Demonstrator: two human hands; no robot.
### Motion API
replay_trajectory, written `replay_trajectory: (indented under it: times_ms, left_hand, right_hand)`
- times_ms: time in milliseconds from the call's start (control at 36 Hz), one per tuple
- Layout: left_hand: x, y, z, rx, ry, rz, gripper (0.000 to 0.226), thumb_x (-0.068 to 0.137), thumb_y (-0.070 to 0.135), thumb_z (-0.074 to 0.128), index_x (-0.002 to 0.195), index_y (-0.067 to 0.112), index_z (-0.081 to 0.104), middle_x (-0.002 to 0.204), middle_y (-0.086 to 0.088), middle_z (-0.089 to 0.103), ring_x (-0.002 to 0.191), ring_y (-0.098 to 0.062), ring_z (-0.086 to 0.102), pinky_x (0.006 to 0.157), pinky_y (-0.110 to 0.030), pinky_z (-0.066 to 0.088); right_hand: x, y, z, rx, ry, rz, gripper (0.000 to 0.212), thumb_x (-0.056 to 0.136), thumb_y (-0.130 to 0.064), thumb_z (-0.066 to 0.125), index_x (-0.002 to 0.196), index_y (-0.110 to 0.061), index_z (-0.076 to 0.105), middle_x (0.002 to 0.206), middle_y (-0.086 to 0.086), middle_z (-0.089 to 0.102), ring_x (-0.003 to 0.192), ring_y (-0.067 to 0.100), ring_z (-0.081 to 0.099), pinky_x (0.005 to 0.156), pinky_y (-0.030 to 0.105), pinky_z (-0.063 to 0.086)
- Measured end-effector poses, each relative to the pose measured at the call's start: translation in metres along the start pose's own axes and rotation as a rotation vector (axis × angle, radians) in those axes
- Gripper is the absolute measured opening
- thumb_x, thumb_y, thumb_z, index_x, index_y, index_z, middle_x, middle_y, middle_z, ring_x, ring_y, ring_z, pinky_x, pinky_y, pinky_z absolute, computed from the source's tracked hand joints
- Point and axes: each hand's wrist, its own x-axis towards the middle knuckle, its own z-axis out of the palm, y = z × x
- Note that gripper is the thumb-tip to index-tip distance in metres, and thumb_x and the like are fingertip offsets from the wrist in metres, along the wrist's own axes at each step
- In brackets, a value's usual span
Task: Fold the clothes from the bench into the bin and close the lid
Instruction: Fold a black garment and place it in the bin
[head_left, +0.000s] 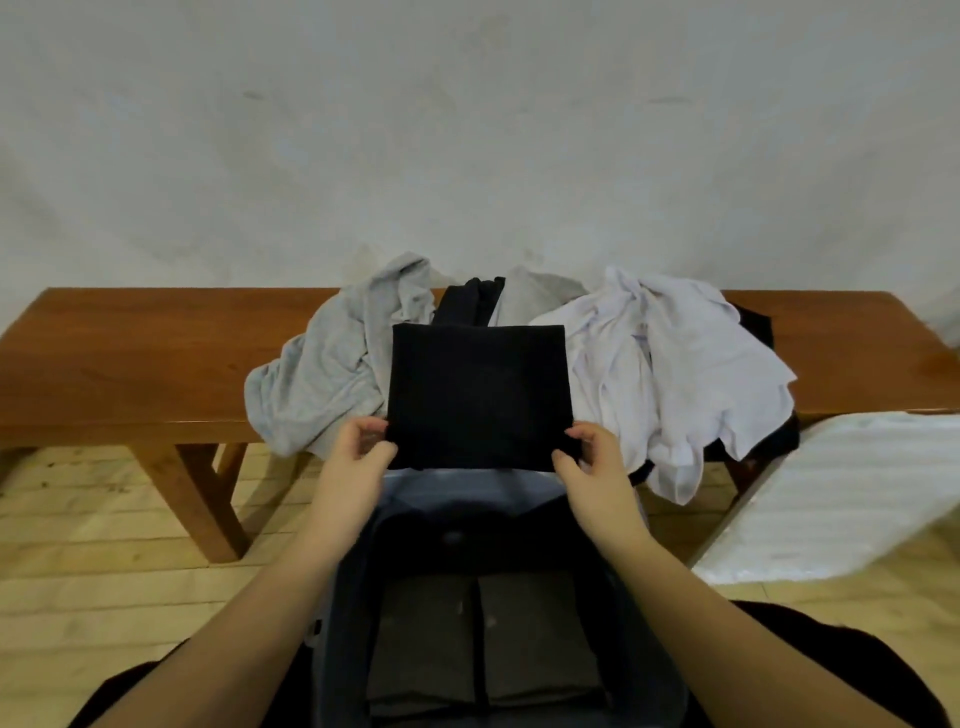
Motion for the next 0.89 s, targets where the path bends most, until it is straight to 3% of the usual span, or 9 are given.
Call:
replay_trajectory:
  times_ms: [111,222,333,444,556,750,806,889]
  left_hand:
    - [0.011,-0.006,0.01,-0.095,0.022,-0.071,0.013,0.094,0.029,0.064,0.103,0.024,0.057,0.098,0.002,0.063,0.101,-0.02,0.061,0.093,-0.037,0.047]
    - [0.016,-0.011,0.011,-0.151,0.009,-0.044,0.014,0.09,0.03,0.07,0.095,0.024,0.059,0.097,-0.002,0.067,0.1,-0.022,0.065,0.092,-0.037,0.05]
    - [0.026,-0.019,0.005,-0.077,-0.053,-0.039,0.041,0.073,0.056,0.071,0.095,0.022,0.064,0.095,-0.002,0.071,0.096,-0.021,0.067,0.095,-0.048,0.051]
    - [0.026,-0.018,0.007,-0.04,-0.043,-0.026,0.021,0.086,0.04,0.07,0.095,0.022,0.065,0.094,0.0,0.071,0.093,-0.018,0.068,0.094,-0.049,0.051]
    - [0.025,-0.016,0.007,-0.004,-0.022,0.003,0.011,0.091,0.029,0.067,0.091,0.019,0.064,0.09,-0.006,0.071,0.089,-0.023,0.067,0.091,-0.049,0.051]
    - [0.02,-0.015,0.007,-0.067,0.02,0.009,0.015,0.089,0.029,0.066,0.082,0.018,0.058,0.074,-0.009,0.061,0.075,-0.027,0.061,0.078,-0.042,0.047]
    - [0.016,-0.014,0.008,-0.131,0.069,-0.03,0.019,0.091,0.031,0.065,0.083,0.019,0.052,0.069,-0.002,0.052,0.067,-0.019,0.051,0.07,-0.035,0.041]
    - [0.009,-0.015,0.012,-0.33,0.138,-0.204,0.026,0.094,0.041,0.06,0.097,0.016,0.055,0.081,-0.002,0.055,0.074,-0.018,0.052,0.068,-0.031,0.042]
  right_hand:
    - [0.0,0.001,0.017,0.15,0.148,0.1,0.037,0.094,-0.019,0.063,0.128,-0.021,0.048,0.131,0.002,0.053,0.123,0.016,0.051,0.107,0.032,0.042]
    - [0.002,-0.003,0.026,0.192,0.169,0.217,0.05,0.094,-0.03,0.064,0.139,-0.02,0.044,0.133,-0.002,0.049,0.122,0.015,0.048,0.104,0.031,0.041]
    - [0.01,-0.007,0.03,0.318,0.163,0.316,0.042,0.092,-0.03,0.067,0.129,-0.021,0.05,0.129,0.0,0.056,0.121,0.02,0.054,0.108,0.041,0.043]
    - [0.017,-0.006,0.027,0.374,0.081,0.476,0.063,0.073,-0.044,0.08,0.128,-0.024,0.055,0.133,0.003,0.059,0.121,0.025,0.057,0.107,0.047,0.045]
    - [0.012,-0.016,0.018,0.369,0.039,0.438,0.029,0.084,-0.023,0.072,0.111,-0.016,0.062,0.11,0.01,0.072,0.104,0.03,0.069,0.098,0.052,0.052]
    - [-0.005,-0.051,0.005,0.517,-0.045,0.476,0.015,0.091,-0.008,0.061,0.106,-0.008,0.063,0.094,0.011,0.073,0.084,0.025,0.073,0.069,0.035,0.056]
    - [-0.01,-0.063,0.003,0.587,-0.072,0.51,0.016,0.091,-0.008,0.061,0.105,-0.005,0.066,0.095,0.013,0.074,0.084,0.026,0.074,0.071,0.037,0.057]
    - [-0.017,-0.085,0.0,0.729,-0.1,0.546,0.013,0.091,-0.006,0.06,0.1,-0.003,0.068,0.104,0.017,0.074,0.096,0.032,0.071,0.08,0.042,0.06]
